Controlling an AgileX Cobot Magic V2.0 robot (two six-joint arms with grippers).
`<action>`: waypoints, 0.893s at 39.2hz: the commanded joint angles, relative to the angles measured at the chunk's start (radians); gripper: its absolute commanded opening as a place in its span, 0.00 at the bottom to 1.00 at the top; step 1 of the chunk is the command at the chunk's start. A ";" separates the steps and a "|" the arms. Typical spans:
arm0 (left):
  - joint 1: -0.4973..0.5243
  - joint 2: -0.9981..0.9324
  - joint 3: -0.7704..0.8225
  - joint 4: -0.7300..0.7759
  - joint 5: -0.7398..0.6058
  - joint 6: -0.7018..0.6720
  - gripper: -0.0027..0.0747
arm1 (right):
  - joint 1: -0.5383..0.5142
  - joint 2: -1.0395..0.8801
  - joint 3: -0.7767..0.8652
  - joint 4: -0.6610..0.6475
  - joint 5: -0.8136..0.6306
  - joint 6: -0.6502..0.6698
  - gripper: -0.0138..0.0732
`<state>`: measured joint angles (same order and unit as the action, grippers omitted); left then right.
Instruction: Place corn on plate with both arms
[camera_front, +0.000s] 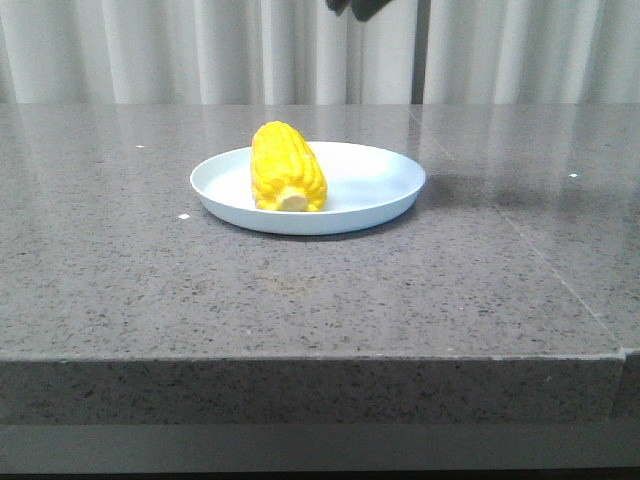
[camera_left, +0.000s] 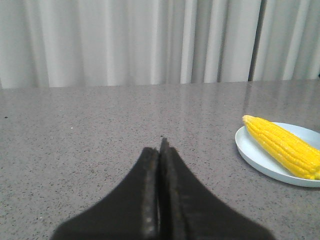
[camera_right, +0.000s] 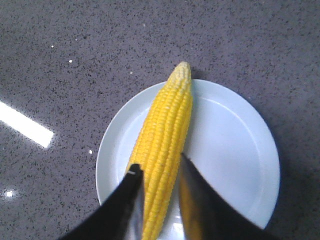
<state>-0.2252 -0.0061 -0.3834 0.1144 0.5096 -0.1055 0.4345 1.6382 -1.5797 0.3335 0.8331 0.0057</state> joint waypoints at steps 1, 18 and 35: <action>-0.002 0.002 -0.023 0.000 -0.080 -0.008 0.01 | -0.005 -0.067 -0.032 -0.015 -0.034 -0.006 0.15; -0.002 0.002 -0.023 0.000 -0.080 -0.008 0.01 | -0.255 -0.307 0.142 -0.100 -0.027 0.013 0.08; -0.002 0.002 -0.023 0.000 -0.080 -0.008 0.01 | -0.417 -0.877 0.772 -0.237 -0.421 0.012 0.08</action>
<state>-0.2252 -0.0061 -0.3834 0.1144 0.5096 -0.1055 0.0242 0.8596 -0.8711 0.1112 0.5492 0.0189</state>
